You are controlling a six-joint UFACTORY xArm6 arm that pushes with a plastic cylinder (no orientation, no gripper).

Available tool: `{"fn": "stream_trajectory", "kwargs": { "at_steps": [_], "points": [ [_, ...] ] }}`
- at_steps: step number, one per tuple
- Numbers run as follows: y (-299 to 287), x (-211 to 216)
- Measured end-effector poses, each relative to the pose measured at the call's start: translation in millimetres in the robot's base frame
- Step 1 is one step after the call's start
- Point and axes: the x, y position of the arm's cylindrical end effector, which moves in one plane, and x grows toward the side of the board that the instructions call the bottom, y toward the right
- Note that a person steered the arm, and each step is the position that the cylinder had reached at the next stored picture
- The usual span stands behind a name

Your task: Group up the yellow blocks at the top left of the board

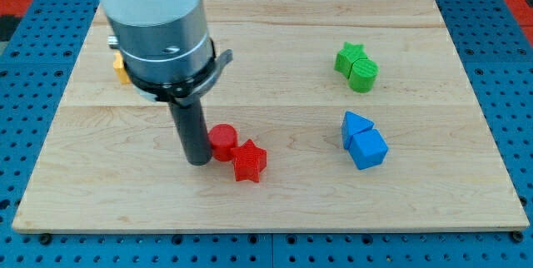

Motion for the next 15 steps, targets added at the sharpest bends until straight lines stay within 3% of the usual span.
{"fn": "stream_trajectory", "kwargs": {
  "at_steps": [1,5,8,11,14,15],
  "points": [
    [-4,-13],
    [-123,-116],
    [-125,-190],
    [-176,-197],
    [-141,-213],
    [-147,-188]
  ]
}}
